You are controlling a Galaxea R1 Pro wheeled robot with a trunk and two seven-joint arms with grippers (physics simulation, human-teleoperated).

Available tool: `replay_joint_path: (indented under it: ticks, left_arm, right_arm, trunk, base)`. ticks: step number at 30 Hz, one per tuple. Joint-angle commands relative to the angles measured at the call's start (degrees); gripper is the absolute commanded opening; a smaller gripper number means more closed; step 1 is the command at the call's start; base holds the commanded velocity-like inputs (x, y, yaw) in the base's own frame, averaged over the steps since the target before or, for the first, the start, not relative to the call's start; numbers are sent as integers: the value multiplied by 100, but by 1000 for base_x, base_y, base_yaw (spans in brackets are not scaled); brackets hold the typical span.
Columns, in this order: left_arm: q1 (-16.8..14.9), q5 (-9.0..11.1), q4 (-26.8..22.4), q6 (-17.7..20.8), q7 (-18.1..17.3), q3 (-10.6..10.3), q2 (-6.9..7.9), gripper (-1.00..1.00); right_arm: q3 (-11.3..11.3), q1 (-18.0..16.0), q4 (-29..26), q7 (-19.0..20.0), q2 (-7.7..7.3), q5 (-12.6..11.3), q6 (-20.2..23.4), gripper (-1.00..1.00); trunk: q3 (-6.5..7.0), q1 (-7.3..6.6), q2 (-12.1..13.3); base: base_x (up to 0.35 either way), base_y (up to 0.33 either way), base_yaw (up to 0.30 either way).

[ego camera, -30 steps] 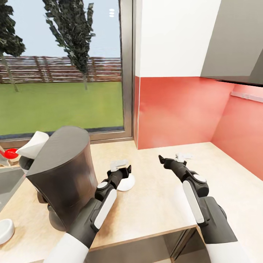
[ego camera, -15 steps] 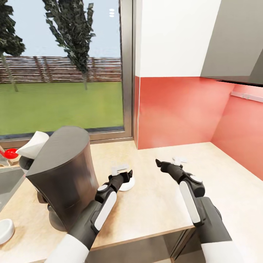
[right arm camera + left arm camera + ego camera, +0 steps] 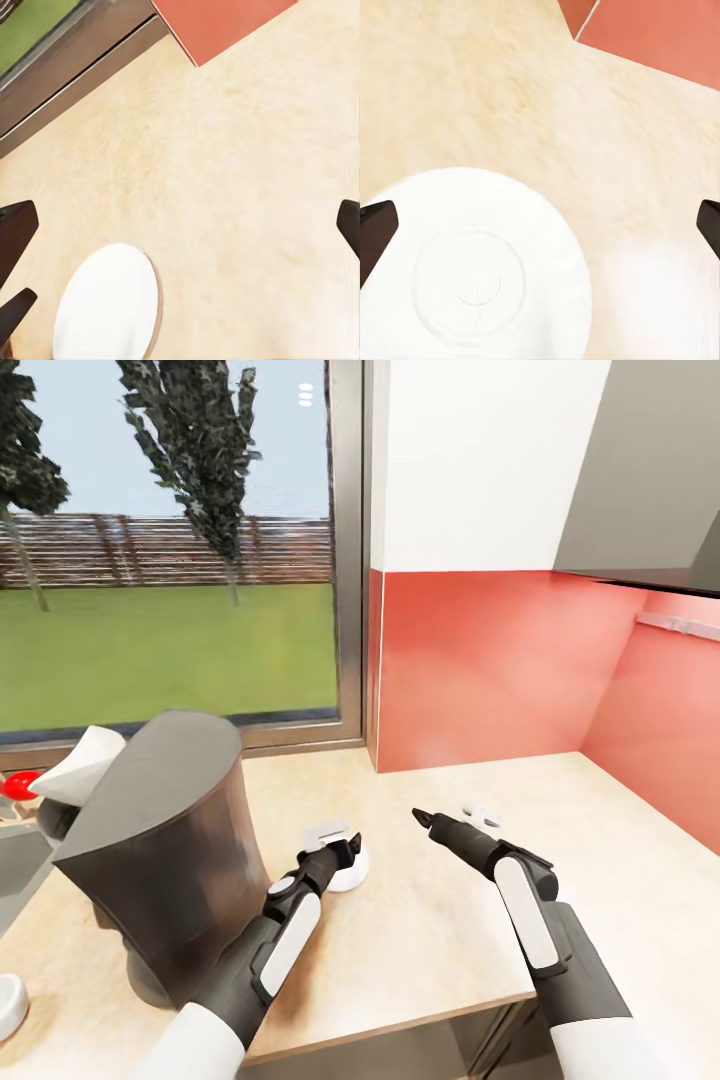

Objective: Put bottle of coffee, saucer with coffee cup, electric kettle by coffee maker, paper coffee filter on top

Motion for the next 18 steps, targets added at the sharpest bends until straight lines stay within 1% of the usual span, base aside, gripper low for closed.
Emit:
replay_joint_path:
  ticks: [1, 4, 6, 10, 15, 18]
  left_arm:
    - [-4, 48, -9, 16, 39, -7, 0, 100]
    - [-2, 60, -9, 20, 29, -7, 0, 100]
    - [-2, 63, -9, 21, -55, -7, 0, 100]
    - [-2, 62, -9, 21, -105, -6, 0, 100]
    - [6, 63, -9, 19, -114, -5, 0, 100]
    - [7, 63, -9, 14, -115, -6, 0, 100]
  right_arm:
    - [1, -5, -7, -47, 0, -56, 19, 100]
    - [0, -5, -7, -47, 0, -55, 19, 100]
    - [0, -5, -6, -47, 0, -60, 19, 100]
    - [0, -5, -6, -47, 0, -63, 19, 100]
    - [0, -5, -6, -47, -7, -69, 19, 100]
    - [0, -5, -6, -47, -8, -69, 19, 100]
  trunk:
    - [-13, 5, -13]
    - [-13, 5, -13]
    - [-13, 5, -13]
    - [-13, 5, -13]
    - [-13, 5, -13]
    - [-13, 5, -13]
  base:
    - [60, 0, 0]
    - [25, 0, 0]
    - [5, 0, 0]
    - [1, 0, 0]
    - [187, 0, 0]
    - [60, 0, 0]
